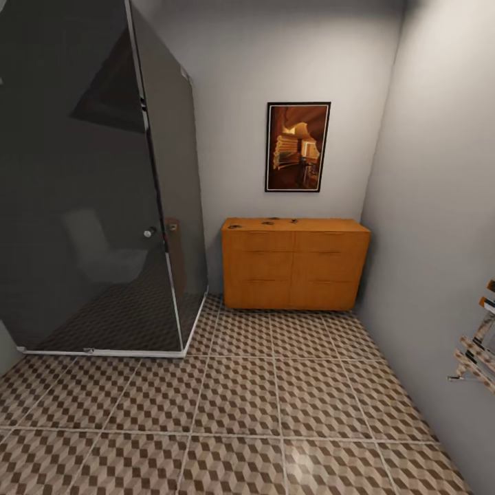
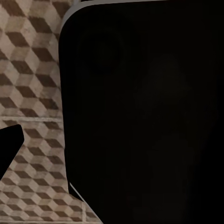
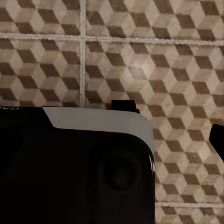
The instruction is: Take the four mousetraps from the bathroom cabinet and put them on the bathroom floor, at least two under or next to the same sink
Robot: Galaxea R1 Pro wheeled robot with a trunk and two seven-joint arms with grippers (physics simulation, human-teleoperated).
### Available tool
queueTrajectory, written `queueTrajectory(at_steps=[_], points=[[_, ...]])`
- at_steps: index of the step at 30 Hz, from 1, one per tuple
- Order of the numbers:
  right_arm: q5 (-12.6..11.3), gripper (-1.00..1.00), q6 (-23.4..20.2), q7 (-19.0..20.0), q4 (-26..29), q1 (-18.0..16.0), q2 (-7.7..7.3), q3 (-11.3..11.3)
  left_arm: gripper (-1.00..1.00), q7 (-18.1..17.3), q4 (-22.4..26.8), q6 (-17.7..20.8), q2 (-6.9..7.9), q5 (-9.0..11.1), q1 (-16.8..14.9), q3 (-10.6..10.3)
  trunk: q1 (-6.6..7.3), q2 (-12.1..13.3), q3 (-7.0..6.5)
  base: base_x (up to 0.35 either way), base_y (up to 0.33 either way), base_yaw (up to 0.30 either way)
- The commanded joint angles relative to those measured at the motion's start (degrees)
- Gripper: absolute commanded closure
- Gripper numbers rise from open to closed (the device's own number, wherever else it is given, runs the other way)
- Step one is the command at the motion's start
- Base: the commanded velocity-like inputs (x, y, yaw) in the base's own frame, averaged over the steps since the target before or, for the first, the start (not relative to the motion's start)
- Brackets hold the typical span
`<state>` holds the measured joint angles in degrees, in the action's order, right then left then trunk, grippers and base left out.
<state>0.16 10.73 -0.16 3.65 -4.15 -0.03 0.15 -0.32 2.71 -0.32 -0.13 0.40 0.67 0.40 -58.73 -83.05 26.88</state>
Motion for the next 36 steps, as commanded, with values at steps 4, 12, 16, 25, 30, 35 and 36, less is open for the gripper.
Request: queueTrajectory(at_steps=[4,12,16,25,30,35,36], points=[[0.02,-1.00,0.17,-0.02,-0.05,-0.03,-0.05,0.02,-1.00,-0.03,0.10,-0.03,0.02,0.04,0.03,0.04,0.00,-0.02,0.05,0.000,0.000,0.023],[0.02,-1.00,0.17,-0.02,-0.05,-0.02,-0.05,0.02,-1.00,-0.03,0.10,-0.03,-0.02,0.04,0.03,0.04,0.00,-0.02,0.05,0.002,0.000,0.002],[0.02,-1.00,0.17,-0.02,-0.05,-0.02,-0.05,0.02,-1.00,-0.03,0.10,-0.03,-0.04,0.04,0.03,0.02,0.00,-0.02,0.05,0.116,0.000,0.000],[0.02,-1.00,0.17,-0.02,-0.05,-0.06,-0.05,0.02,-1.00,-0.03,0.10,-0.03,-0.05,0.04,0.03,-0.03,0.00,-0.02,0.05,0.273,0.000,0.000],[0.02,-1.00,0.17,-0.02,-0.05,-0.05,-0.05,0.02,-1.00,-0.03,0.10,-0.03,-0.05,0.04,0.03,-0.04,0.00,-0.02,0.05,0.318,0.000,0.000],[0.02,-1.00,0.17,-0.02,-0.05,-0.03,-0.05,0.02,-1.00,-0.03,0.10,-0.03,-0.05,0.04,0.03,-0.03,0.00,-0.02,0.05,0.324,0.000,0.000],[0.02,-1.00,0.17,-0.02,-0.05,-0.05,-0.05,0.02,-1.00,-0.03,0.09,-0.03,-0.05,0.04,0.03,-0.04,0.00,-0.02,0.05,0.326,0.000,0.000]])
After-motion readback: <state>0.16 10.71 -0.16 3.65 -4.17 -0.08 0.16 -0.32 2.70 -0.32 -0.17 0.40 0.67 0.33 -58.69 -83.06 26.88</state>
